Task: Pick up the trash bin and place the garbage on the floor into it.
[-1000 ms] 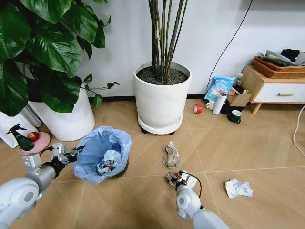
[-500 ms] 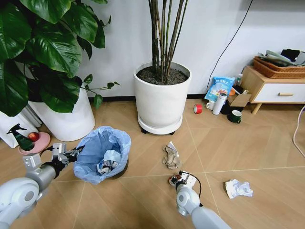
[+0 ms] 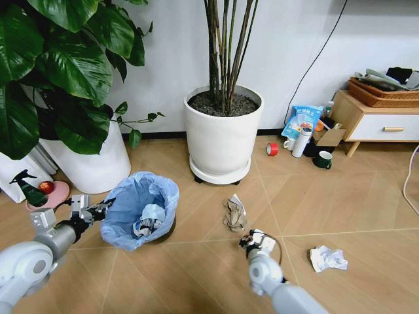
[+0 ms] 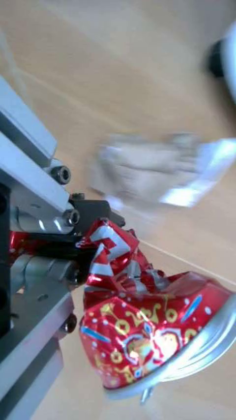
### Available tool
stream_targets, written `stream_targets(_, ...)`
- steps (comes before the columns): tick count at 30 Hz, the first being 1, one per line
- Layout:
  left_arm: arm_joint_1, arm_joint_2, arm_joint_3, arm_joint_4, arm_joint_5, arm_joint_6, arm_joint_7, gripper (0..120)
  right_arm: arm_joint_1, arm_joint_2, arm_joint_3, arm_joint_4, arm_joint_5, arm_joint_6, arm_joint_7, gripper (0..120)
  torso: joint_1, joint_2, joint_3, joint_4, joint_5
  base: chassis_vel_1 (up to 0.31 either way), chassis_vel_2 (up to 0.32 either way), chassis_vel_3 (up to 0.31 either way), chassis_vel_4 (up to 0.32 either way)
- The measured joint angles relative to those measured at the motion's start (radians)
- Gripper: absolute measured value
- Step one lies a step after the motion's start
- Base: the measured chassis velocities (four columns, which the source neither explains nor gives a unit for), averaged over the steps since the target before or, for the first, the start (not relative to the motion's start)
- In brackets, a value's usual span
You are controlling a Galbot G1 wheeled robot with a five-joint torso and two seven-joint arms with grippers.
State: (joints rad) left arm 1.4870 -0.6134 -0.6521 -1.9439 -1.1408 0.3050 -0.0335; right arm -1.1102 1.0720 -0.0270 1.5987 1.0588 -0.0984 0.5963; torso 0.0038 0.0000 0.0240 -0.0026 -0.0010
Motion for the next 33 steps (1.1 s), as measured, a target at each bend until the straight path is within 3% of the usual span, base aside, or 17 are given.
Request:
stream_targets(4,-0.002,0.037,0.020,0.003,-0.006,-0.002,0.010,0,-0.064,-0.171,0.059,0.191,-0.063,0.028,-0.120,0,0.000,0.000,0.000,-0.0002,0.0002,0.000,0.000,0.000,0.000)
stream_targets(6,-0.002,0.047,0.023,0.006,-0.007,-0.004,0.013,0,-0.065,-0.200,0.062,0.215,-0.085,0.048,-0.169,0,0.000,0.000,0.000,-0.0001,0.0001,0.000,0.000,0.000,0.000)
stream_targets(8,-0.014,0.069,0.042,0.012,-0.012,-0.009,0.017,0,-0.049,-0.256,0.061,0.247,-0.153,0.136,-0.311,0,0.000,0.000,0.000,0.0003,0.0008,0.000,0.000,0.000,0.000)
stream_targets(11,-0.024,0.080,0.064,0.016,-0.014,-0.013,0.022,0,-0.007,-0.279,0.036,0.249,-0.214,0.220,-0.420,0,0.000,0.000,0.000,0.0001,0.0001,0.000,0.000,0.000,0.000)
stream_targets(15,-0.053,0.082,0.112,0.030,-0.009,-0.020,0.029,0,0.093,-0.277,-0.036,0.230,-0.265,0.338,-0.593,0,0.000,0.000,0.000,0.0006,0.0005,0.000,0.000,0.000,0.000)
stream_targets(21,-0.110,0.058,0.158,0.052,-0.004,-0.025,0.040,0,0.213,-0.240,-0.132,0.227,-0.253,0.396,-0.749,0,0.000,0.000,0.000,0.0003,0.0004,0.000,0.000,0.000,0.000)
stream_targets(33,-0.301,0.000,0.308,0.100,-0.003,-0.029,0.037,0,0.485,-0.143,-0.375,0.149,-0.198,0.425,-0.871,0,0.000,0.000,0.000,0.0003,0.0001,0.000,0.000,0.000,0.000)
